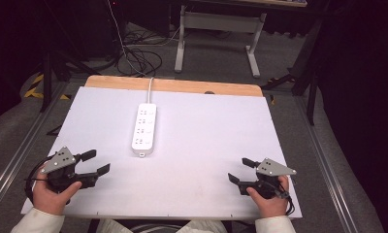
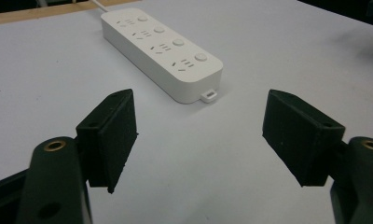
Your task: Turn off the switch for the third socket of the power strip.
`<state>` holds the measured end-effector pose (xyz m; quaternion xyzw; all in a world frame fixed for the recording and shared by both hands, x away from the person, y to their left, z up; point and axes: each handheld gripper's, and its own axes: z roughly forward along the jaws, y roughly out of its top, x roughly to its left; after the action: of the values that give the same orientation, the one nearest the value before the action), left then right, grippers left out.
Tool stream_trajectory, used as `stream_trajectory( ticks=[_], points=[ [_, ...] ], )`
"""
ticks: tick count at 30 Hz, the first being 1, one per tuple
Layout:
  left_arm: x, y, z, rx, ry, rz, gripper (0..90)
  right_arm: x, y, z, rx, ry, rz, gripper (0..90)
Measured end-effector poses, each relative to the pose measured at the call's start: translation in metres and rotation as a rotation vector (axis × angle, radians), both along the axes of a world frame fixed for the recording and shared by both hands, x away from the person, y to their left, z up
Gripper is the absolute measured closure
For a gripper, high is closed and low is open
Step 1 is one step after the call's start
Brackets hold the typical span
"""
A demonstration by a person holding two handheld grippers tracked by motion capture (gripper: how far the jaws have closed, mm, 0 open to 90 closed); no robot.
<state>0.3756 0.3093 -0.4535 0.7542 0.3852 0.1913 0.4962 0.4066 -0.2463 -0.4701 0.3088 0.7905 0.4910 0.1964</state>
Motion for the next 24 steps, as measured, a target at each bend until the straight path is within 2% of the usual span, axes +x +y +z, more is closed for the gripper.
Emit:
stream_trajectory(
  ticks=[4,6,11,18,24],
  points=[
    [0.006,0.0,0.007,0.018,0.015,-0.021,29.6,0.0,0.0,0.0,-0.004,0.001,0.002,22.1],
    [0.01,0.001,0.011,0.04,0.02,-0.033,31.2,0.0,0.0,-0.001,0.005,0.006,0.005,22.5],
    [0.017,0.0,0.021,0.031,0.049,-0.033,34.9,0.0,0.0,-0.001,0.005,0.012,0.004,22.9],
    [0.029,-0.006,0.034,0.049,0.056,-0.043,40.1,0.0,0.001,-0.002,0.005,0.016,0.005,22.9],
    [0.04,-0.013,0.042,0.04,0.07,-0.051,42.4,0.001,0.001,-0.002,0.001,0.014,0.01,23.0]
  ],
)
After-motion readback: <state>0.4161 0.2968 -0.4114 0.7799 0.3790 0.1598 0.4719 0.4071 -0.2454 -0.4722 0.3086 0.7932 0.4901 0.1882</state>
